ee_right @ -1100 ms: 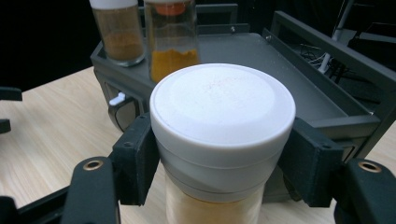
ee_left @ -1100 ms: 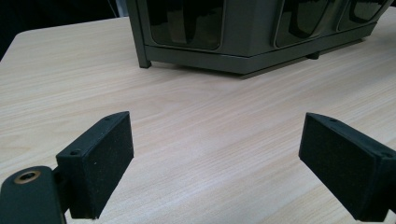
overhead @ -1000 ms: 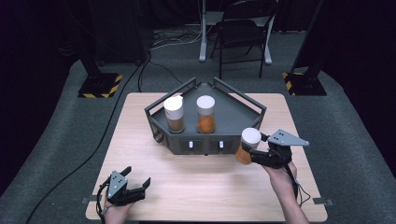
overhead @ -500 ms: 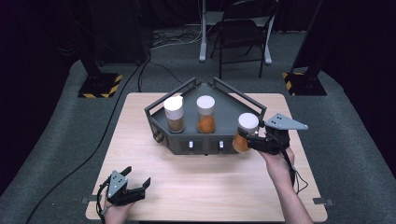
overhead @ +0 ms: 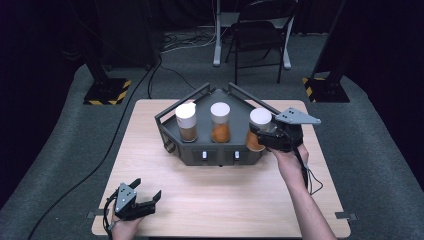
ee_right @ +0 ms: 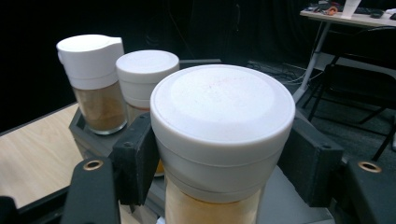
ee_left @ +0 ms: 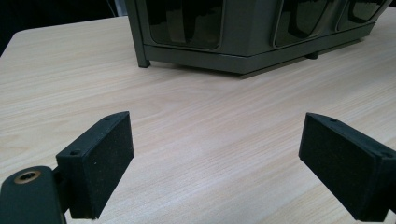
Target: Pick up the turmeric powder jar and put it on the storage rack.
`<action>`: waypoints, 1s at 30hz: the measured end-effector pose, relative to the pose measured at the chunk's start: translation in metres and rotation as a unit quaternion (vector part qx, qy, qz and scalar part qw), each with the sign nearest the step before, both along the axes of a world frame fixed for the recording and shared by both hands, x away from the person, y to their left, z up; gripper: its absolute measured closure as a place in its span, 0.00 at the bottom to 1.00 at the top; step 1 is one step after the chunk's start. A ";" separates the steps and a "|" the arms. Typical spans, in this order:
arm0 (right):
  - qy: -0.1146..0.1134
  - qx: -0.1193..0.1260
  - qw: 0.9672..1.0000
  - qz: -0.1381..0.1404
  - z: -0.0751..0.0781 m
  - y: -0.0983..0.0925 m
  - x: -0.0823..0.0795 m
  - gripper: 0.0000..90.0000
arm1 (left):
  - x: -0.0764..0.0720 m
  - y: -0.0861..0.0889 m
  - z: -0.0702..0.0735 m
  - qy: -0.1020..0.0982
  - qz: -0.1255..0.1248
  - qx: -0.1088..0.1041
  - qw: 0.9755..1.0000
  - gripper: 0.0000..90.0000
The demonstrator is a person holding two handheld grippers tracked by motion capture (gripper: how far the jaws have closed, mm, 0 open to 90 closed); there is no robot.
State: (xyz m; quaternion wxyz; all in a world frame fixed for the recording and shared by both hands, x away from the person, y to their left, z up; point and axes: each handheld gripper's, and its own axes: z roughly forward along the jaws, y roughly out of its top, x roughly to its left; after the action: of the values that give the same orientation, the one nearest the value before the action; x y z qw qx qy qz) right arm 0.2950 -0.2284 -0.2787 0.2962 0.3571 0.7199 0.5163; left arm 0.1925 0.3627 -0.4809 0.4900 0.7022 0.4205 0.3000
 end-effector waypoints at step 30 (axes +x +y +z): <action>0.012 0.005 0.999 -0.050 -0.020 0.026 0.040 0.37 | 0.000 0.001 0.000 0.000 -0.002 -0.001 1.000 0.11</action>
State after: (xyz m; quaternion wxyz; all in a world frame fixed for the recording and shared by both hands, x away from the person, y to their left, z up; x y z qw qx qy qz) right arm 0.3351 -0.2024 -0.2984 0.3111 0.3999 0.7019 0.5007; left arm 0.1930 0.3635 -0.4809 0.4910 0.7029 0.4194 0.2983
